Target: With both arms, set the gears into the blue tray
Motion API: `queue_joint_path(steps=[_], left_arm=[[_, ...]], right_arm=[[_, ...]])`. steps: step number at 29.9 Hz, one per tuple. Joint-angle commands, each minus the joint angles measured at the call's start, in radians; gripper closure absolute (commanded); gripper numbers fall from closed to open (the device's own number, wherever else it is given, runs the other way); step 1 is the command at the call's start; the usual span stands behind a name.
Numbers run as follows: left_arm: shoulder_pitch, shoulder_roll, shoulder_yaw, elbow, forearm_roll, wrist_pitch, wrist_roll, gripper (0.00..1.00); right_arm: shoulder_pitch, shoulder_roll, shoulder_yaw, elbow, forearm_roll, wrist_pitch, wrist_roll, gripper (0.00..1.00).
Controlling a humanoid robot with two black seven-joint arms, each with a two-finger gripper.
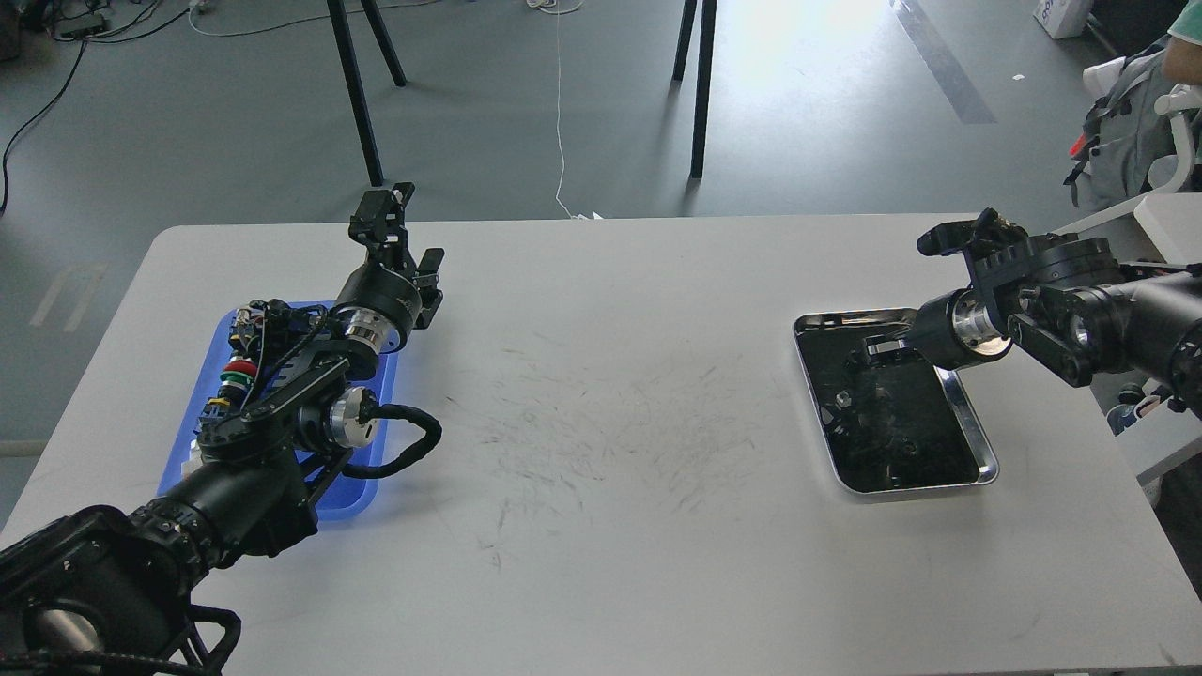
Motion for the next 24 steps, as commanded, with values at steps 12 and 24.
queue_joint_path(steps=[12, 24], left_arm=[[-0.004, -0.004, 0.021, 0.0, -0.002, 0.0, 0.0, 0.02], [-0.006, 0.003, 0.021, 0.0, -0.002, 0.0, 0.0, 0.02]], right_arm=[[-0.002, 0.003, 0.008, -0.008, -0.001, 0.0, 0.0, 0.72], [-0.013, 0.015, 0.011, -0.045, 0.001, 0.0, 0.0, 0.72]])
